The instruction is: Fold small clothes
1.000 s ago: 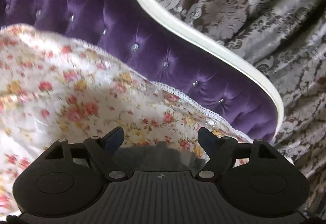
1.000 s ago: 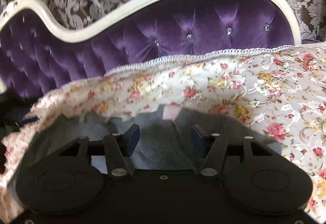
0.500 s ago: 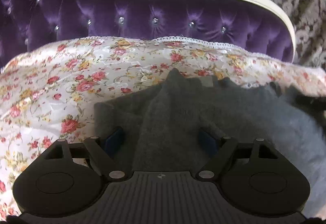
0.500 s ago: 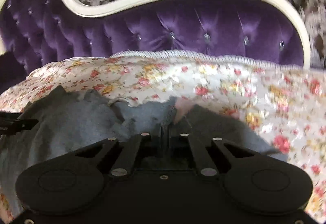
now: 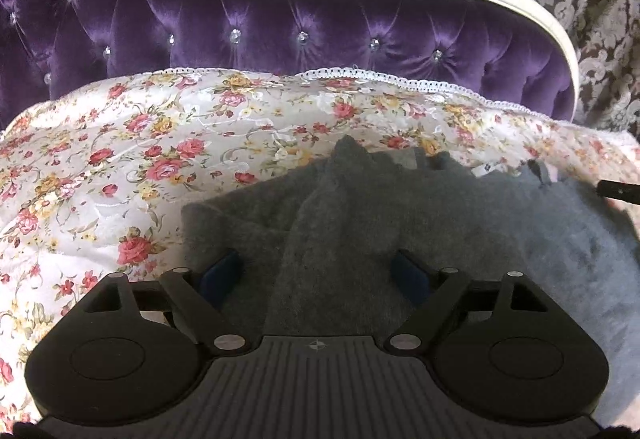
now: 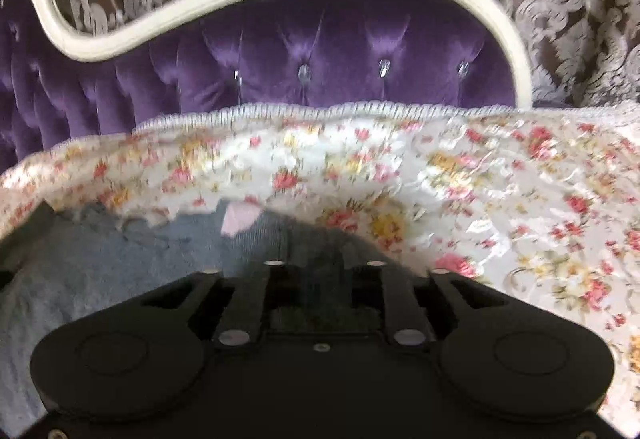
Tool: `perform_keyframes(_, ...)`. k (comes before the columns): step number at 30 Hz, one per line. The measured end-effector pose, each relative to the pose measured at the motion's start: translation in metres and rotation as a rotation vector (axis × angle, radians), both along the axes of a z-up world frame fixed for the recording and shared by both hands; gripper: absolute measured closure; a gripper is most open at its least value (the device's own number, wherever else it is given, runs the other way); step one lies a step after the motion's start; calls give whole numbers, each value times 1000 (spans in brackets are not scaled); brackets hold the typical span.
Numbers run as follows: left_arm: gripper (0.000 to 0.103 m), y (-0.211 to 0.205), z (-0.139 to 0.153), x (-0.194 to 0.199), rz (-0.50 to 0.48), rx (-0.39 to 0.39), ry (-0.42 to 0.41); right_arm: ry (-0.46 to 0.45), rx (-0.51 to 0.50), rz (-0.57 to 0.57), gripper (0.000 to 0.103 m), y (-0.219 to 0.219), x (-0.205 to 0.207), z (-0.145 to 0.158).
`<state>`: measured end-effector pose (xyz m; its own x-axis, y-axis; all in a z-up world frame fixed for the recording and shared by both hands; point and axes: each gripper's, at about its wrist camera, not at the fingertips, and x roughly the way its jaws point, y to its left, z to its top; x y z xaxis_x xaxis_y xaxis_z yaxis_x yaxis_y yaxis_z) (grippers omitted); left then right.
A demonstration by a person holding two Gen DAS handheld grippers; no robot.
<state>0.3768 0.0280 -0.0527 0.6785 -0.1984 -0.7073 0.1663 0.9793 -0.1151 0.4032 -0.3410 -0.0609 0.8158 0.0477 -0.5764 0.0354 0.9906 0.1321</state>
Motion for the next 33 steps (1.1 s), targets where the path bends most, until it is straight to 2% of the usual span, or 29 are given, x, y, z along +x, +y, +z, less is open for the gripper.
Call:
perform_keyframes(1, 19, 3, 3, 2, 10, -15, 5, -39, -3, 6, 44, 1, -9, 8)
perform_keyframes(5, 19, 15, 10, 21, 69, -23, 17, -128, -10, 54, 42, 13, -43, 30)
perform_keyframes(8, 19, 17, 1, 44, 89, 34, 58, -146, 31, 101, 37, 23, -66, 36)
perform_keyframes(10, 14, 14, -4, 52, 101, 91, 28, -153, 37, 124, 37, 28, -79, 38)
perform_keyframes(14, 14, 20, -2, 59, 138, 69, 47, -141, 14, 172, 37, 41, -100, 33)
perform_keyframes(17, 14, 18, 13, 42, 150, 68, -17, -131, -12, 196, 34, 51, -107, 28)
perform_keyframes(19, 14, 9, 23, 23, 118, 50, -50, -119, -4, 215, 29, 58, -109, 25)
perform_keyframes(23, 13, -16, 30, -21, 7, 27, -74, -91, -7, 248, 29, 82, -107, 17)
perform_keyframes(25, 13, -31, 27, -36, -45, 44, -66, -71, -21, 254, 29, 95, -103, 12)
perform_keyframes(29, 13, -48, 3, -51, -87, 126, -28, 11, -123, 240, 28, 116, -94, -8)
perform_keyframes(31, 10, -50, -6, -57, -92, 160, -60, 40, -157, 224, 26, 119, -92, -20)
perform_keyframes(33, 9, -51, -8, -59, -93, 176, -65, 31, -138, 202, 24, 115, -94, -24)
